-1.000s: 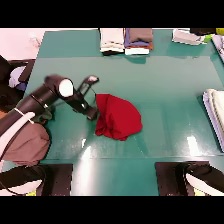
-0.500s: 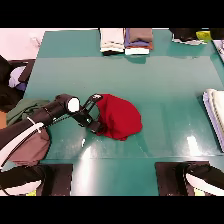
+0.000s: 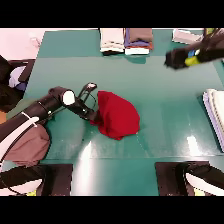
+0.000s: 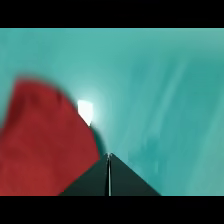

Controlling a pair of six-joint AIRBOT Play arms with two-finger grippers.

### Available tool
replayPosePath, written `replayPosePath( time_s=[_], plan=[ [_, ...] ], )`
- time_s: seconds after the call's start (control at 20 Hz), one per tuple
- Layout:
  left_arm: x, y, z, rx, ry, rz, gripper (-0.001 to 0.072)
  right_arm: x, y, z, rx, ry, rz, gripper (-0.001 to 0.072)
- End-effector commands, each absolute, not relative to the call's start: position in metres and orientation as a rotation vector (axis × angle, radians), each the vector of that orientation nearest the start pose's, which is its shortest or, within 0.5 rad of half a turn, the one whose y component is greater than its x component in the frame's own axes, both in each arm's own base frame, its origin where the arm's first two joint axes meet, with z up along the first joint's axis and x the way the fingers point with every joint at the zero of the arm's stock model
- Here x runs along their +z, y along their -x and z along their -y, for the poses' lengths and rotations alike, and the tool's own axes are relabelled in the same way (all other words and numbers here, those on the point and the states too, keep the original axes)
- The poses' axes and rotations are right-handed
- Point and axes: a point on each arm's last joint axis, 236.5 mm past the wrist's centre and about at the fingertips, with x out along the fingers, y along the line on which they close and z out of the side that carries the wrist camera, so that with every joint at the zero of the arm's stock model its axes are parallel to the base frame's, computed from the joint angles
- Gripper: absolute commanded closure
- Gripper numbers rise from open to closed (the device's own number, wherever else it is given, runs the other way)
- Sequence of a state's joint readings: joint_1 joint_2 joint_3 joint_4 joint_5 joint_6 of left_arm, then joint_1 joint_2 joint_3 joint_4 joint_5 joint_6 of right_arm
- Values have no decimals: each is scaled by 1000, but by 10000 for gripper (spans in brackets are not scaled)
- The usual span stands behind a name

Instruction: Fold the shirts.

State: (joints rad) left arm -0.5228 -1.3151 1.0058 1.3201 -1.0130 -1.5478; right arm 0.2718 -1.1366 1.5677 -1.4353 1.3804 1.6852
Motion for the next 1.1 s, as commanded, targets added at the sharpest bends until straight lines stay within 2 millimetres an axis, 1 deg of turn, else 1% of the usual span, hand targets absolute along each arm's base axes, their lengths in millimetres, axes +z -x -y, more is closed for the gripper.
replayPosePath(
  time_s=[0.0,0.05,0.1,0.15,0.2,0.3,0.35,0.45,0.55,0.65,0.75,0.8,0.85,0.9,0.95,1.0,1.05],
  plan=[
    [-33,-314,217,-514,-105,-1313,681,107,-317,-125,245,-69,-1282,450],
    [-33,-313,217,-514,-103,-1316,681,80,-303,-128,229,-84,-1359,219],
    [-33,-313,218,-515,-99,-1316,681,53,-287,-140,245,-108,-1439,186],
    [-34,-313,218,-515,-99,-1315,681,30,-272,-154,269,-143,-1511,186],
    [-33,-313,218,-515,-99,-1314,681,12,-260,-171,304,-178,-1563,186],
    [-34,-313,218,-515,-99,-1316,682,-17,-242,-204,354,-232,-1631,186],
    [-34,-313,218,-515,-99,-1316,681,-27,-237,-218,370,-252,-1650,186],
    [-34,-312,217,-515,-100,-1320,681,-47,-226,-235,366,-245,-1707,186],
    [-35,-309,216,-515,-105,-1334,681,-60,-218,-246,373,-232,-1743,187],
    [-35,-308,216,-517,-108,-1338,681,-67,-216,-253,381,-218,-1742,193],
    [-35,-308,216,-517,-108,-1337,681,-66,-220,-257,388,-222,-1718,230],
    [-35,-308,216,-517,-108,-1336,681,-67,-221,-258,387,-224,-1711,286],
    [-35,-308,216,-517,-108,-1338,681,-67,-224,-259,388,-229,-1701,291],
    [-35,-308,216,-517,-108,-1338,681,-67,-227,-260,390,-233,-1685,454],
    [-35,-308,216,-517,-107,-1337,681,-67,-231,-261,390,-233,-1668,667],
    [-35,-308,215,-517,-109,-1339,681,-67,-235,-261,390,-232,-1651,694],
    [-35,-308,212,-511,-127,-1339,681,-64,-239,-259,388,-227,-1628,696]
  ],
)
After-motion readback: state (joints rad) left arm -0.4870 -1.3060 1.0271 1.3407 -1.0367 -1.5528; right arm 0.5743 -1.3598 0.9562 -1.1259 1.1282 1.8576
